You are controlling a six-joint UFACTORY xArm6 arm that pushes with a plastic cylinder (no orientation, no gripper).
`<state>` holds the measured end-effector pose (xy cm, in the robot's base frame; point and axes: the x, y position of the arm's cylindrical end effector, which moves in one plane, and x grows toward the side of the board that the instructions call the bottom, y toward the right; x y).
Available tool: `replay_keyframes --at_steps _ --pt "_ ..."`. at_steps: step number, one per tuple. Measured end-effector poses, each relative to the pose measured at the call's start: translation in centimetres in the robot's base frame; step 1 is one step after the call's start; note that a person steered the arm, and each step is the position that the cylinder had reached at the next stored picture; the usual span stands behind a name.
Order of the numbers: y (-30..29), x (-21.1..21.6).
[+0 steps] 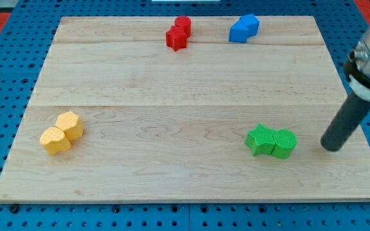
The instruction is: Move the green blocks towards the center
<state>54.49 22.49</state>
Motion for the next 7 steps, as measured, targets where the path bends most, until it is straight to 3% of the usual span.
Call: replay_keyframes --at_steps 1,2,3,4,5,7 --pt "-3.9 1.4" --pt "-6.1 -2.3" --pt "-6.4 -1.2" --pt "-11.2 -0.3" --pt "-17.3 -2.5" --pt "-16.3 1.0"
